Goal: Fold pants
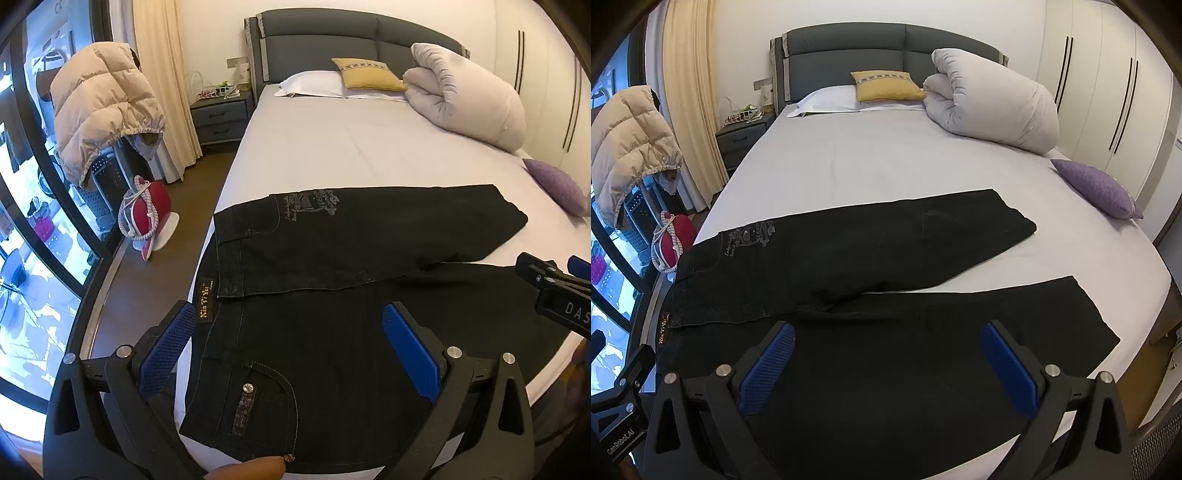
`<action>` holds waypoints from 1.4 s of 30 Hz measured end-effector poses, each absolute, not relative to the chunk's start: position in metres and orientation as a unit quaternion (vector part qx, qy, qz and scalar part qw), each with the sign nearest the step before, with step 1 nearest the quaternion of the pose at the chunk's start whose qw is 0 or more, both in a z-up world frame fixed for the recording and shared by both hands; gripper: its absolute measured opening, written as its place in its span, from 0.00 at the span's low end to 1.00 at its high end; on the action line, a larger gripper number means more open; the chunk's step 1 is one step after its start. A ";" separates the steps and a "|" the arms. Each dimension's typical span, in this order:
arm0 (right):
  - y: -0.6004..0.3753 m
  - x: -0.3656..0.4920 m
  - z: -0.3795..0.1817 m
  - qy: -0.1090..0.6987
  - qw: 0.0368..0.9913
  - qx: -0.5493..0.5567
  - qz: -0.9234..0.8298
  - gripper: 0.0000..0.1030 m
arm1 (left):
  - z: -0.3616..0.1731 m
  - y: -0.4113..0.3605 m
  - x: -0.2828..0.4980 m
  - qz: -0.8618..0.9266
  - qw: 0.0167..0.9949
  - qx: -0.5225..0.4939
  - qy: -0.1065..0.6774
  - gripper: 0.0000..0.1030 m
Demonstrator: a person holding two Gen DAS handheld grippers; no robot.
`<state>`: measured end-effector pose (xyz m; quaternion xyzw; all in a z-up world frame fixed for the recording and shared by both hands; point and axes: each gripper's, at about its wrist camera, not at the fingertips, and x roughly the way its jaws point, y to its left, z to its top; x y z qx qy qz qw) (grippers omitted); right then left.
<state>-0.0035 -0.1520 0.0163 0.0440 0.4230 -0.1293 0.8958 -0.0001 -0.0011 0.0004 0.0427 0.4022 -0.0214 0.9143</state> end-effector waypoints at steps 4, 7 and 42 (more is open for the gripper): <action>-0.152 -0.003 0.016 0.424 0.895 0.045 -0.127 1.00 | 0.000 0.002 0.001 -0.026 0.913 0.033 0.405 1.00; -0.155 -0.005 0.016 0.425 0.895 0.043 -0.126 1.00 | 0.001 0.004 0.004 -0.027 0.913 0.032 0.406 1.00; -0.147 -0.006 0.011 0.429 0.893 0.046 -0.125 1.00 | -0.004 0.003 0.000 -0.019 0.914 0.040 0.403 1.00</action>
